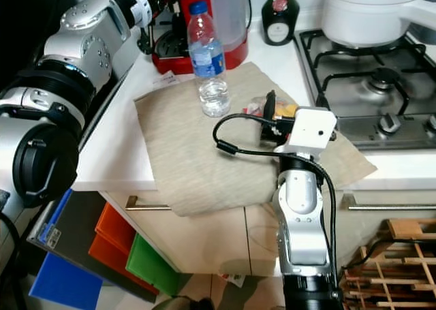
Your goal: Restocking fridge
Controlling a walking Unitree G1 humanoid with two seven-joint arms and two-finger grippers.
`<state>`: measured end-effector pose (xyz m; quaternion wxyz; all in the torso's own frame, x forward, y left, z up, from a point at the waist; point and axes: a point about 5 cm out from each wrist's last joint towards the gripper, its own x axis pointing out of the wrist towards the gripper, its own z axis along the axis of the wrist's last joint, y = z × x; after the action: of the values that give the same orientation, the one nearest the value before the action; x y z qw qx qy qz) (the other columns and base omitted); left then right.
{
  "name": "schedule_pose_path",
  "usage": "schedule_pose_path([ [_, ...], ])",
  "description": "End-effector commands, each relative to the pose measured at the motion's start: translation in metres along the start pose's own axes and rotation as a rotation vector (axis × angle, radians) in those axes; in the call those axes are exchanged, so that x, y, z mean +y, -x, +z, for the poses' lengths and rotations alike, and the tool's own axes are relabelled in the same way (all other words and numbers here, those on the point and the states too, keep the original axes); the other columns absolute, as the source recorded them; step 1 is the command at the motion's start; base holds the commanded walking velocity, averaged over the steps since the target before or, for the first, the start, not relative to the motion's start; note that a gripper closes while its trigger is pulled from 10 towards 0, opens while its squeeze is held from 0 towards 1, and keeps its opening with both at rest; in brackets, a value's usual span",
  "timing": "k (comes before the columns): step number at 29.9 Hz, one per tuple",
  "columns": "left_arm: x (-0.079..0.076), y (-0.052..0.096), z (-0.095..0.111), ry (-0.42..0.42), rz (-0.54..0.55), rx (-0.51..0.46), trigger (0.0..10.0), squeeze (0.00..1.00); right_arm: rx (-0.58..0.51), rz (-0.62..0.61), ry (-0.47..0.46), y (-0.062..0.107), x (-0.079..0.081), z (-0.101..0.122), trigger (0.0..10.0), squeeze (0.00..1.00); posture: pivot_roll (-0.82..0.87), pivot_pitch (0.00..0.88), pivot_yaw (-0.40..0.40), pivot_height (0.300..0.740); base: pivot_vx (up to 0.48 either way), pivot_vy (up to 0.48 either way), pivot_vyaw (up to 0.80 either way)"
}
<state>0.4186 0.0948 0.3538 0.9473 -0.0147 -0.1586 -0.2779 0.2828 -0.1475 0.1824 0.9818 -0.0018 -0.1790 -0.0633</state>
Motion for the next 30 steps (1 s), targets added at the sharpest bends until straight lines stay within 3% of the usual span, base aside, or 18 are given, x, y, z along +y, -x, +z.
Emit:
schedule_pose_path([
  [1, 0.002, -0.001, 0.001, -0.009, 0.023, 0.036, 10.0, 0.0, 0.002, 0.012, -0.002, 0.002, 0.006, 0.003, 10.0, 0.0, -0.17, 0.0, 0.247, 0.74, 0.0, 0.0, 0.0],
  [11, 0.003, -0.001, -0.012, 0.044, 0.105, 0.099, 10.0, 0.0, 0.035, 0.019, 0.005, 0.003, 0.006, 0.001, 10.0, 0.0, -0.16, 0.0, 0.228, 0.74, 0.0, 0.0, 0.0],
  [17, 0.011, 0.002, -0.012, 0.024, 0.18, 0.127, 10.0, 0.0, 0.057, 0.043, -0.025, 0.001, 0.015, -0.003, 10.0, 0.0, -0.11, 0.0, 0.218, 0.74, 0.0, 0.0, 0.0],
  [19, 0.011, 0.002, -0.016, -0.023, 0.201, 0.183, 10.0, 0.0, 0.068, 0.074, -0.044, -0.004, 0.025, -0.004, 10.0, 0.0, -0.09, 0.0, 0.206, 0.74, 0.0, 0.0, 0.0],
  [30, 0.003, 0.0, -0.022, -0.016, 0.165, 0.215, 10.0, 0.0, 0.07, 0.101, -0.049, -0.01, 0.029, -0.004, 10.0, 0.0, -0.06, 0.0, 0.196, 0.74, 0.0, 0.0, 0.0],
])
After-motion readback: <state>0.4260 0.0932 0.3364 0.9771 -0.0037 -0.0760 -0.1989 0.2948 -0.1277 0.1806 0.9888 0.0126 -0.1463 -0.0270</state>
